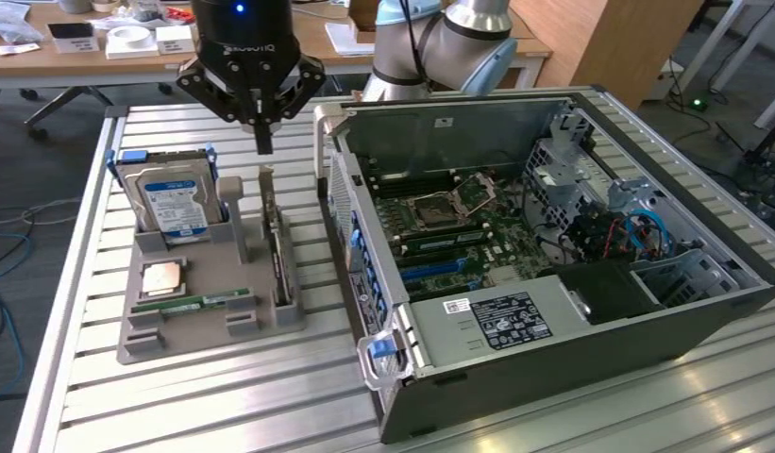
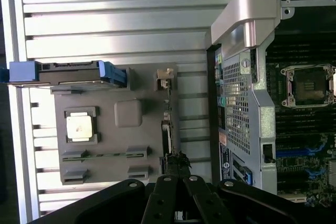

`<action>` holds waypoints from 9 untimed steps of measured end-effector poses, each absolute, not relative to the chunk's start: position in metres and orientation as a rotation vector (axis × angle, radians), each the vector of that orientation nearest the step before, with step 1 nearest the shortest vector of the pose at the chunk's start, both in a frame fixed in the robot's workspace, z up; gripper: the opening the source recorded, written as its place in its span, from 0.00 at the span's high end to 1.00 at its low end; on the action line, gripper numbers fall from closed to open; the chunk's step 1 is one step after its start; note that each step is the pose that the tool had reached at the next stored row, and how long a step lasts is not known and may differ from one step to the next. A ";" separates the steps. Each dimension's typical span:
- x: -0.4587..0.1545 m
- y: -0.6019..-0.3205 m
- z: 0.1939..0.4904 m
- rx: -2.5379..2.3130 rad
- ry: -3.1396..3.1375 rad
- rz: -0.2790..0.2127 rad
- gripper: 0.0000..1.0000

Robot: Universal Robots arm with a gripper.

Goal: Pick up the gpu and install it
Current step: 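Reach for the gpu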

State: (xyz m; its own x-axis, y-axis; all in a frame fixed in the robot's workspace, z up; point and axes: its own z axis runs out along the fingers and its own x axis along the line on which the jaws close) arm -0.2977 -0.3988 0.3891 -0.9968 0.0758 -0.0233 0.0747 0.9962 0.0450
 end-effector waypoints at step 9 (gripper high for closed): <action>-0.300 -0.399 0.389 0.117 3.114 0.069 0.89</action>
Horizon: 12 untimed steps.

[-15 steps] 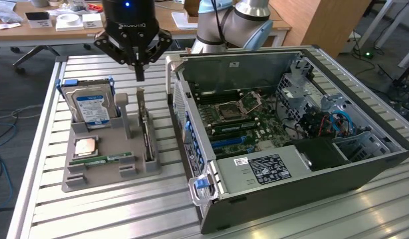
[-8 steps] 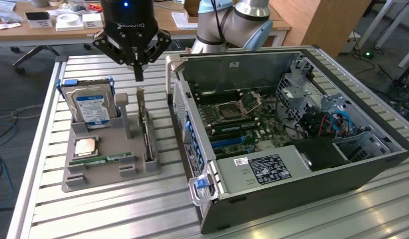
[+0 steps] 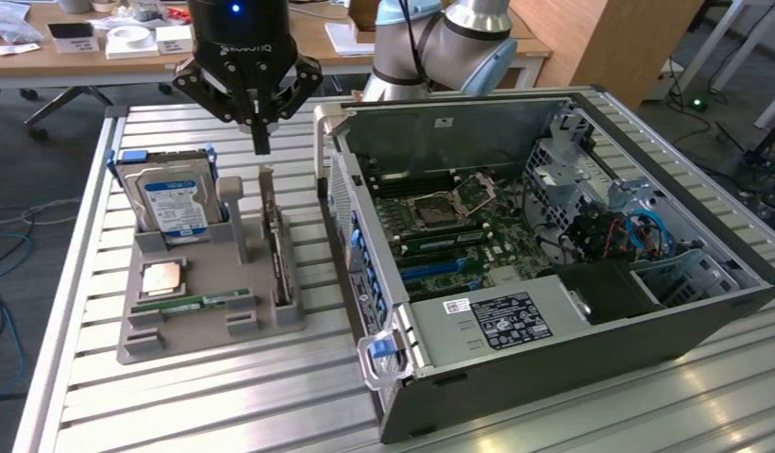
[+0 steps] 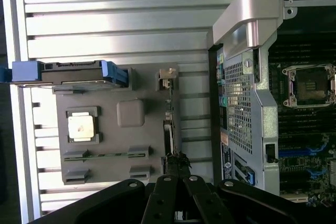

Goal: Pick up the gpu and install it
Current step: 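Reach for the gpu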

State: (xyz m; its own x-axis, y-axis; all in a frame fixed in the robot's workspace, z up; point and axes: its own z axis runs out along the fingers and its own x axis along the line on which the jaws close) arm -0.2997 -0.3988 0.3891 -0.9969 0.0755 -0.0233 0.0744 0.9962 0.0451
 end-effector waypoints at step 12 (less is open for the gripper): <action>-0.300 -0.404 0.389 0.117 3.114 0.063 0.89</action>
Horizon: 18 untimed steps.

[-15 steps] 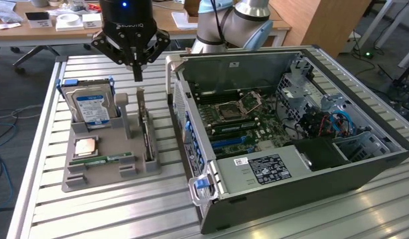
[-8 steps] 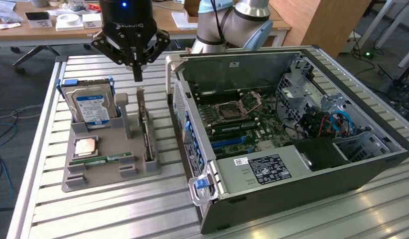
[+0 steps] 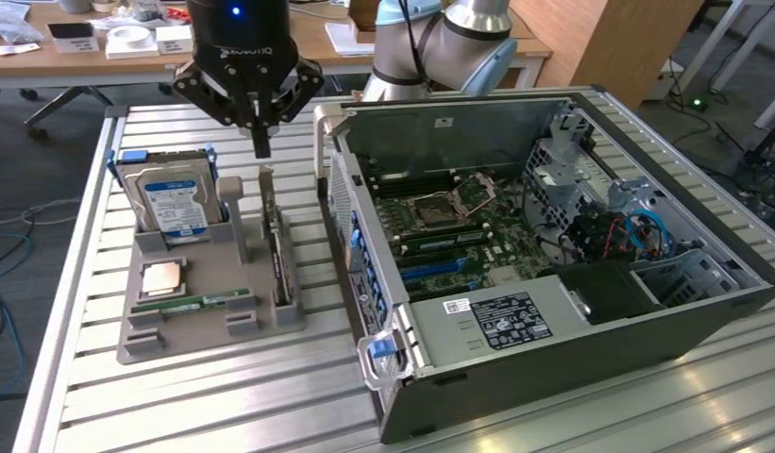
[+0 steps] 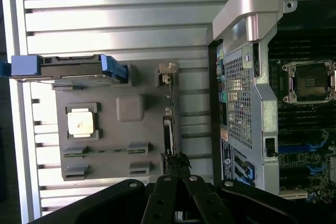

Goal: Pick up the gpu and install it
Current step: 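Reach for the gpu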

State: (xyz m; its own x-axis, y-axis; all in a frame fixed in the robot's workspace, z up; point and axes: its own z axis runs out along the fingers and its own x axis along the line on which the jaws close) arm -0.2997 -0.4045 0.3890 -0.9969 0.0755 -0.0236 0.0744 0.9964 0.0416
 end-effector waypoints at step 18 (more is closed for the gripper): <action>-0.300 -0.409 0.389 0.116 3.114 0.055 0.89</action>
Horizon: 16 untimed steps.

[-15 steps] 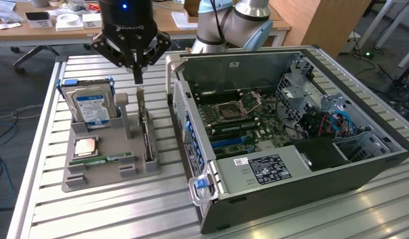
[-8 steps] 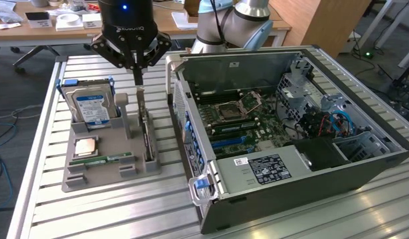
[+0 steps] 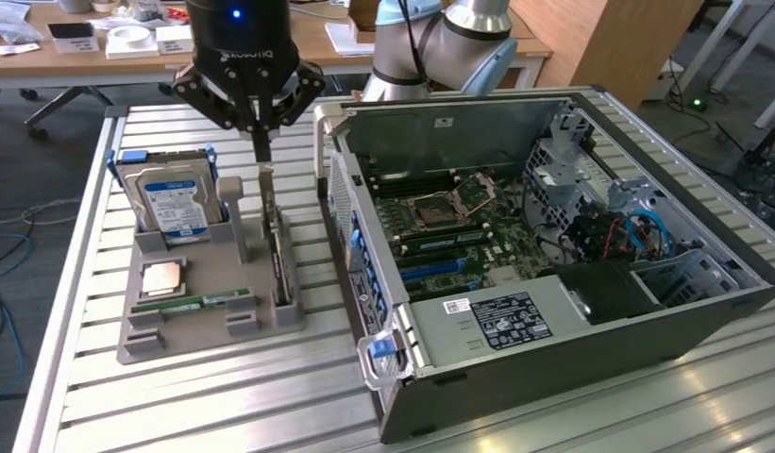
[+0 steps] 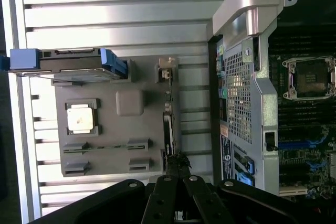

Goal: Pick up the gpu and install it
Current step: 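Reach for the gpu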

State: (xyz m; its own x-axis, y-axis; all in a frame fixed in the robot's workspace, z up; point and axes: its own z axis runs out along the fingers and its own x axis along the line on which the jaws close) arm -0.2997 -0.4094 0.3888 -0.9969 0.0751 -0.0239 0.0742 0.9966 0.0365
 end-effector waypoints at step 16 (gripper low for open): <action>-0.300 -0.415 0.389 0.117 3.114 0.055 0.89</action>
